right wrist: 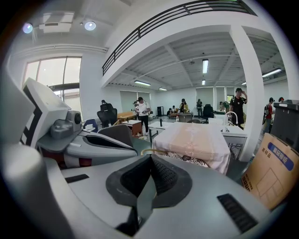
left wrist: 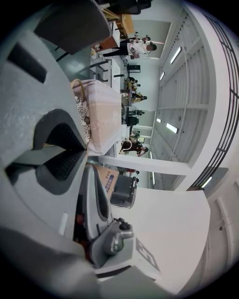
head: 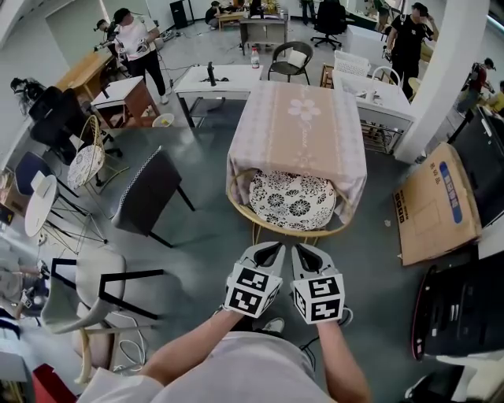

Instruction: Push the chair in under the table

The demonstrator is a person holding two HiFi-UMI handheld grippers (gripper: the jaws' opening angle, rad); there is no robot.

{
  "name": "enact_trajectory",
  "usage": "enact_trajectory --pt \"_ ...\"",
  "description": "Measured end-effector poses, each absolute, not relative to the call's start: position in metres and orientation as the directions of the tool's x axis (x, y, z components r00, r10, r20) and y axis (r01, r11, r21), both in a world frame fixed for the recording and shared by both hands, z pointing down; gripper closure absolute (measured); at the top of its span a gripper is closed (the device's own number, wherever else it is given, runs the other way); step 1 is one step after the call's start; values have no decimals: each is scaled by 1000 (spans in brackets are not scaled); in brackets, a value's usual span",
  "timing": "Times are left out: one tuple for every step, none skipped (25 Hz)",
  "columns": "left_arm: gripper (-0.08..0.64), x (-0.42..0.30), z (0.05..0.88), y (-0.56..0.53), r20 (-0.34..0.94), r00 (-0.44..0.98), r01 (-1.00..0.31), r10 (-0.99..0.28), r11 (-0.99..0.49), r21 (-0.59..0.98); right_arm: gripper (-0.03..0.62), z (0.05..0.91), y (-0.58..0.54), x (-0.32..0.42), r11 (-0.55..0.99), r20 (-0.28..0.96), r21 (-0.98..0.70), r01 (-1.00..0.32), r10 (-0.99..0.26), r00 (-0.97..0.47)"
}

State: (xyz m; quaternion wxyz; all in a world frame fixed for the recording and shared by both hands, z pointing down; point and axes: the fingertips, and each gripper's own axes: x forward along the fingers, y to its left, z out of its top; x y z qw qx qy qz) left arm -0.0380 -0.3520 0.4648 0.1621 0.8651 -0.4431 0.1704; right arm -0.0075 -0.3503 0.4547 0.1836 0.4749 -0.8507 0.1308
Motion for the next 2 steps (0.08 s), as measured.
enact_trajectory --pt "555 -38 464 -352 439 550 -821 -711 -556 127 589 454 -350 -8 516 436 -49 -855 -760 -483" --pt "555 -37 464 -352 439 550 -820 -710 -558 125 589 454 -351 -8 516 436 -49 -855 -759 -484"
